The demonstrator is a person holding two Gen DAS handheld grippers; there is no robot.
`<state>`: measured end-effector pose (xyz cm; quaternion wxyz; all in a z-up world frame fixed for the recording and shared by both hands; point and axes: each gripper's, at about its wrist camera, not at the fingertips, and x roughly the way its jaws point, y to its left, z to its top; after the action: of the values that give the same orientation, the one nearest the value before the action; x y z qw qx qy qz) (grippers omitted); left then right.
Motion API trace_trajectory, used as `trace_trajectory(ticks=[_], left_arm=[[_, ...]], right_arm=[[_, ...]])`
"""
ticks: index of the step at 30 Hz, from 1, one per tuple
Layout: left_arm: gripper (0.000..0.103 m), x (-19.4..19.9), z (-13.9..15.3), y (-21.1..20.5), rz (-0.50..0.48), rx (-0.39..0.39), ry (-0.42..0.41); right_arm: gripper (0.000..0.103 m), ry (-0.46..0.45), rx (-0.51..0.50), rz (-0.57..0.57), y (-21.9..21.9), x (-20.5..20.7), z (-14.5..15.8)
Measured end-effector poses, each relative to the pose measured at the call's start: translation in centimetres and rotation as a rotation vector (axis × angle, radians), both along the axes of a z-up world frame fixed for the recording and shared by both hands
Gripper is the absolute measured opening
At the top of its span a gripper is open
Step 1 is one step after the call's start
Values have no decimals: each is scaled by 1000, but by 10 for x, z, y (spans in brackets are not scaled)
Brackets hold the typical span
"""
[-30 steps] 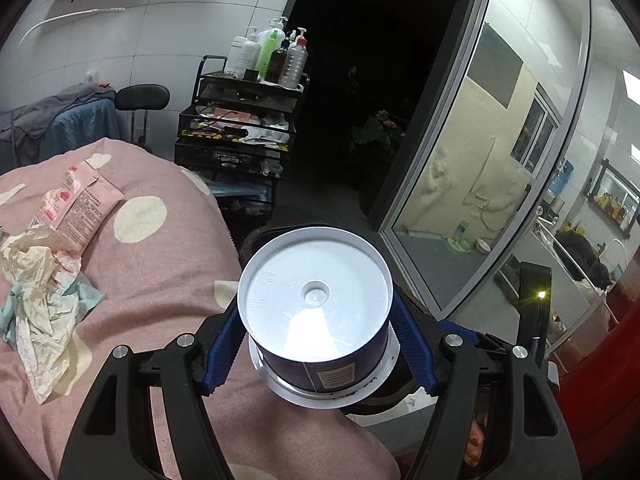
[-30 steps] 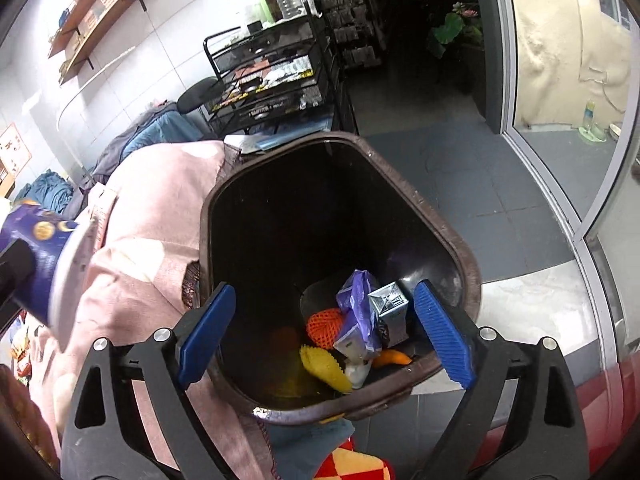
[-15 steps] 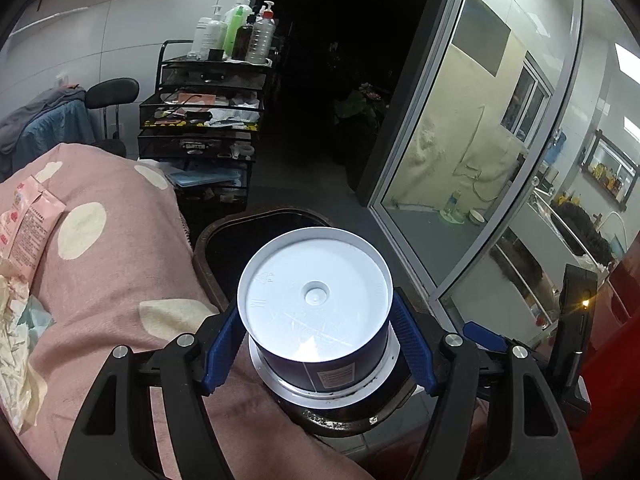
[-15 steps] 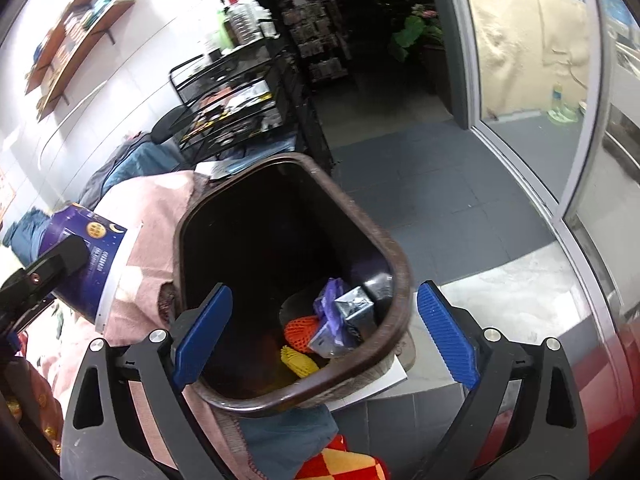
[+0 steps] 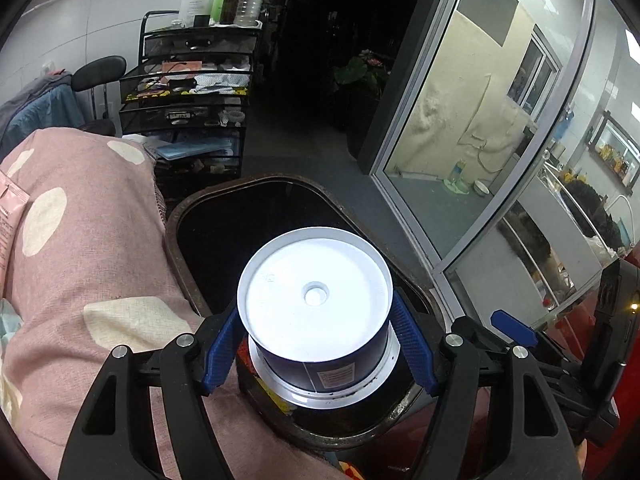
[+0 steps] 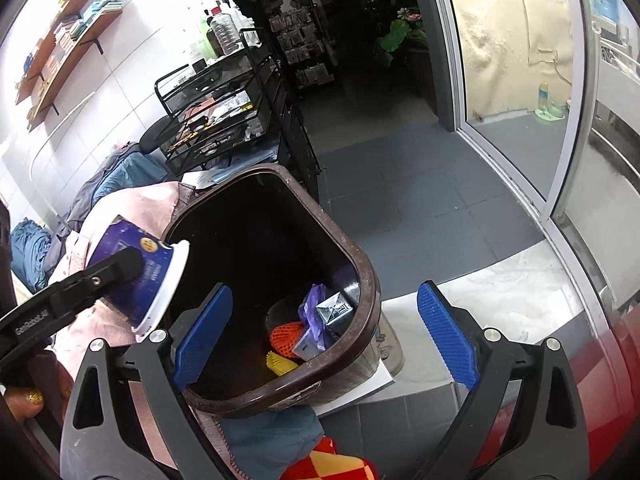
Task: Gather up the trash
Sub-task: 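Lower the purple cup into the brown bin and open the left tool, then move both tools back over the table toward the crumpled white tissue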
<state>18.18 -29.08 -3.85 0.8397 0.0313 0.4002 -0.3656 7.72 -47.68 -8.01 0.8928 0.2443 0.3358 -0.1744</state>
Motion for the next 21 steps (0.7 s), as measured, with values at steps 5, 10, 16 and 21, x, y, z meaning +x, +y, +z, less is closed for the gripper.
trace_trajectory(ticks=[5,10,16,21], left_arm=[[87,1,0,-2,-5,1,11],[95,-1,7,5,2,-23,0],[97,-12,20,19,14,-51,-45],[97,-25,32,35,26,-62,-106]], right_arm=[[93,-1,-4,5,3,1,1],[93,-2,-7,6,5,0,2],[93,-10,-16,23,9,1,2],[93,-17,-23,42,16,1,3]])
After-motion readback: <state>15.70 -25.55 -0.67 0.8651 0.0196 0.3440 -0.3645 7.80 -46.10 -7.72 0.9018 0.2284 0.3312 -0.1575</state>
